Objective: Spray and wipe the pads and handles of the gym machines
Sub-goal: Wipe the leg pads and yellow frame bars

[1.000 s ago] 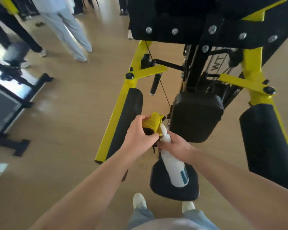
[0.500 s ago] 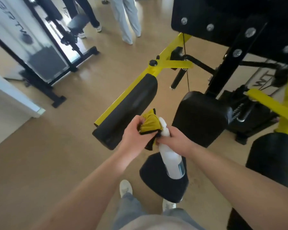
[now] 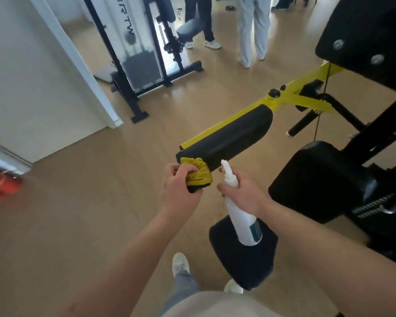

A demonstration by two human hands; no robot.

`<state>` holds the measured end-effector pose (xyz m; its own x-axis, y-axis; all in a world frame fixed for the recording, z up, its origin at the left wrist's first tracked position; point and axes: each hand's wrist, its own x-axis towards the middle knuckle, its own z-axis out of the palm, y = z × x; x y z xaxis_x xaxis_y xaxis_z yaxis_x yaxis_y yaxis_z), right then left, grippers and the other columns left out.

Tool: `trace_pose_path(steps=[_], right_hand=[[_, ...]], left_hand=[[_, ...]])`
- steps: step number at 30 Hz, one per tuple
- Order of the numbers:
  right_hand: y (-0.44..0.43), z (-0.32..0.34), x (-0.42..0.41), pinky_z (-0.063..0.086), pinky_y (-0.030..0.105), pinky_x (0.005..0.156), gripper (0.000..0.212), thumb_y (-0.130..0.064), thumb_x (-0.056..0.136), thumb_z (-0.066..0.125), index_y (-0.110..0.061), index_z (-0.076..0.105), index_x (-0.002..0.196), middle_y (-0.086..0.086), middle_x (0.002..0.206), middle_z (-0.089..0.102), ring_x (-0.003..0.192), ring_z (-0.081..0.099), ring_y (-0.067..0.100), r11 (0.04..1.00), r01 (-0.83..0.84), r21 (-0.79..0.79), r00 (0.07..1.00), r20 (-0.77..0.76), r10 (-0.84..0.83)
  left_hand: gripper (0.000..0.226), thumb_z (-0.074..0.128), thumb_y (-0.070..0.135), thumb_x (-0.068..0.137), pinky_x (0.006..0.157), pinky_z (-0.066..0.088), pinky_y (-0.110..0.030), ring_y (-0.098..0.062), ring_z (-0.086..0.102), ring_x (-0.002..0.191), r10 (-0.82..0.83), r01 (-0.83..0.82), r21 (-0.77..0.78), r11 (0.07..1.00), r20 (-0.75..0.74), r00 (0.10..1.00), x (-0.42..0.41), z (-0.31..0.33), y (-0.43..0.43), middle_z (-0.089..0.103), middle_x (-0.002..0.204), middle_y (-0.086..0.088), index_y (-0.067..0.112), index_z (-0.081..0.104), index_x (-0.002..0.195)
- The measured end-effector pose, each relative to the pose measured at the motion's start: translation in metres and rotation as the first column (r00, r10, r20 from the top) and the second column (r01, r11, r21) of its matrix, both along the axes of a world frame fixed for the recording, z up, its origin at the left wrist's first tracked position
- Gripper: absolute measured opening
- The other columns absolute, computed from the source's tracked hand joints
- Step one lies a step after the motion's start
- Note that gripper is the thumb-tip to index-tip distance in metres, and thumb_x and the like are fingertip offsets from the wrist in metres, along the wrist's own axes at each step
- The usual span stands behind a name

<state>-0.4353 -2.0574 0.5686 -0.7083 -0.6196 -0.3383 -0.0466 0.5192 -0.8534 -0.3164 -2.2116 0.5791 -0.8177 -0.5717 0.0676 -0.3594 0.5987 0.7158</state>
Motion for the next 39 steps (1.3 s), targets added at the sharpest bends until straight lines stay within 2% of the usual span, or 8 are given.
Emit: trace_pose_path(steps=[4,10,14,19,22,26,31,39], right_hand=[[-0.013,0.009,0.004,0.048,0.028,0.072,0.021,-0.034,0.101,0.064,-0.014,0.064,0.107,0.013,0.101,0.070,0.086,0.062,0.020,0.997,-0.061,0.051,0.998,-0.022,0.062],[-0.022,0.017,0.010,0.048,0.024,0.069,0.021,-0.036,0.101,0.063,-0.034,0.053,0.119,0.001,0.098,0.070,0.089,0.064,0.015,0.974,-0.204,0.095,0.979,-0.008,0.205],[-0.021,0.008,0.011,0.051,0.028,0.073,0.019,-0.032,0.099,0.065,-0.016,0.064,0.108,0.008,0.096,0.070,0.083,0.063,0.017,0.969,-0.217,0.121,0.974,-0.036,0.223],[-0.011,0.001,0.004,0.052,0.033,0.074,0.019,-0.035,0.099,0.064,-0.026,0.057,0.115,0.000,0.101,0.064,0.090,0.063,0.017,0.947,-0.242,0.212,0.970,0.044,0.238],[-0.003,-0.010,0.006,0.053,0.036,0.078,0.021,-0.032,0.098,0.065,-0.011,0.066,0.102,0.003,0.091,0.068,0.085,0.064,0.018,0.921,-0.271,0.278,0.960,0.012,0.279],[0.005,-0.012,0.007,0.048,0.025,0.068,0.015,-0.031,0.100,0.065,-0.020,0.066,0.109,0.000,0.091,0.072,0.080,0.066,0.012,0.976,-0.165,0.142,0.985,0.064,0.157],[0.002,-0.015,-0.004,0.051,0.032,0.072,0.008,-0.026,0.098,0.065,-0.018,0.066,0.097,-0.001,0.086,0.073,0.083,0.065,0.019,0.995,-0.045,0.094,0.999,0.032,0.042],[0.004,-0.017,-0.030,0.053,0.034,0.074,0.012,-0.030,0.097,0.066,-0.024,0.063,0.107,0.001,0.089,0.074,0.086,0.067,0.023,0.999,0.047,0.010,0.997,0.066,-0.047]], left_hand=[[0.049,0.083,0.019,0.082,0.079,0.035,0.004,-0.007,0.049,0.104,0.117,-0.114,0.075,0.991,-0.031,0.993,0.014,-0.003,0.000,0.042,0.119,0.008,0.023,0.058,0.125],[0.047,0.082,0.021,0.084,0.075,0.036,0.001,-0.009,0.051,0.106,0.220,-0.214,0.131,0.968,-0.034,0.975,0.030,-0.008,-0.004,0.043,0.119,0.008,0.022,0.058,0.125],[0.046,0.080,0.020,0.085,0.074,0.038,-0.001,-0.008,0.051,0.107,0.215,-0.208,0.135,0.969,-0.044,0.976,0.030,-0.010,-0.005,0.043,0.120,0.009,0.023,0.057,0.124],[0.046,0.079,0.024,0.087,0.075,0.038,-0.005,-0.008,0.051,0.106,0.220,-0.213,0.153,0.965,-0.028,0.975,0.025,-0.011,-0.004,0.042,0.120,0.011,0.024,0.056,0.126],[0.046,0.079,0.025,0.087,0.075,0.036,-0.003,-0.009,0.051,0.103,0.226,-0.219,0.153,0.964,-0.028,0.974,0.023,-0.014,-0.003,0.042,0.119,0.009,0.023,0.056,0.127],[0.047,0.079,0.024,0.087,0.076,0.037,-0.003,-0.008,0.051,0.104,0.221,-0.214,0.142,0.967,-0.035,0.975,0.022,-0.017,0.001,0.045,0.121,0.007,0.022,0.056,0.127],[0.047,0.082,0.022,0.084,0.079,0.037,0.002,-0.007,0.051,0.107,0.126,-0.119,0.101,0.988,-0.068,0.990,0.016,-0.014,0.009,0.044,0.123,0.008,0.022,0.057,0.124],[0.048,0.083,0.018,0.084,0.085,0.038,0.003,-0.002,0.052,0.101,0.044,-0.033,0.103,0.994,-0.109,0.993,-0.006,-0.006,0.020,0.044,0.123,0.008,0.022,0.058,0.125]])
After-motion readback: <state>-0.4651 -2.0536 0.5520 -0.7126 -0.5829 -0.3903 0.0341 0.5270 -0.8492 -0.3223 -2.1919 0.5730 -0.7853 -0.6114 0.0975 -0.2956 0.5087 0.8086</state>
